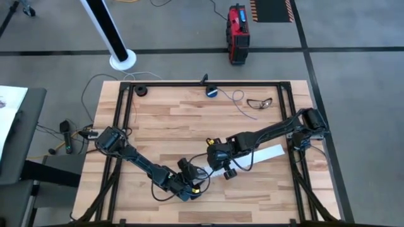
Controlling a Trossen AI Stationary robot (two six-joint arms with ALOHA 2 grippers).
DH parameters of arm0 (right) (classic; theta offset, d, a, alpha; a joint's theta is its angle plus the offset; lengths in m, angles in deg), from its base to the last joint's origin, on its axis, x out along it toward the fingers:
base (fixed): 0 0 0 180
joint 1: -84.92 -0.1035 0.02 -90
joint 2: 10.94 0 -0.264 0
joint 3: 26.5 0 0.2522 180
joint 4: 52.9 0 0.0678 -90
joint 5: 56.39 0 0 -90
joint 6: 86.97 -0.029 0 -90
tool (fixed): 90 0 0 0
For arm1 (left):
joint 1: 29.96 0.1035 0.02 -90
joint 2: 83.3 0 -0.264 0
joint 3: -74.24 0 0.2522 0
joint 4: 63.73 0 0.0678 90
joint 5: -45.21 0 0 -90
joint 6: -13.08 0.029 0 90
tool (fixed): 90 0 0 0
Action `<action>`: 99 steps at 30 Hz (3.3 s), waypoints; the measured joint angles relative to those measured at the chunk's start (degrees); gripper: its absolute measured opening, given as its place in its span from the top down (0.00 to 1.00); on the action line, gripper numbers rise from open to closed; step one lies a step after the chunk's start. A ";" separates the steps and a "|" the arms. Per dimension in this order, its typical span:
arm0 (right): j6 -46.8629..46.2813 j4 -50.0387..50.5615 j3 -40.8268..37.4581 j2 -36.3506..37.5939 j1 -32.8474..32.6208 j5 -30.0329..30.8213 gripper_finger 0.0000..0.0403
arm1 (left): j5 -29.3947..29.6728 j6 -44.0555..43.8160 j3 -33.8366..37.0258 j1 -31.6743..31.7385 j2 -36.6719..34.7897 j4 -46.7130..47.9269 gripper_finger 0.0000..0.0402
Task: Ziptie cables
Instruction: Close the white cable duct
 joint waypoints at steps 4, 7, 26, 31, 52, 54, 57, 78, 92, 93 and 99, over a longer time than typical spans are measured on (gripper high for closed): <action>0.00 0.25 0.00 0.00 0.00 -0.02 0.98 | -0.25 -0.68 0.00 -0.02 0.20 0.45 0.22; 0.01 0.29 0.00 0.00 0.00 -0.02 0.98 | 1.01 -0.45 0.00 -0.04 0.20 0.55 0.23; 0.42 0.56 0.00 0.00 0.34 -0.31 0.98 | 3.55 -0.78 0.00 0.20 0.20 0.93 0.39; -0.41 0.65 0.00 0.00 0.19 -0.53 0.98 | 4.26 -1.82 0.00 0.20 0.20 2.10 0.39; 0.13 -2.64 -2.58 0.04 1.98 -0.79 1.00 | 5.14 -2.33 0.00 0.20 0.20 3.16 0.40; 0.07 -3.27 -3.70 0.04 1.98 -1.01 1.00 | 5.14 -2.27 0.00 0.20 0.20 3.16 0.40; -0.04 -4.81 -4.97 0.04 1.87 -1.25 1.00 | 5.14 -2.24 0.00 0.20 0.20 3.16 0.40; -1.17 -8.43 -4.84 0.17 -0.66 1.20 1.00 | 5.33 0.18 0.00 0.35 0.20 2.86 0.40; 1.37 -11.34 -4.62 -6.04 -0.40 -3.39 1.00 | 4.42 2.11 -0.02 0.55 0.13 2.39 0.40; 1.36 -12.22 -4.72 -6.10 -0.42 -3.41 1.00 | 4.33 2.26 -0.02 0.55 0.13 2.37 0.40; -0.24 -16.91 -4.50 -6.41 0.30 -5.32 1.00 | 4.26 3.30 -0.02 0.57 0.13 2.23 0.40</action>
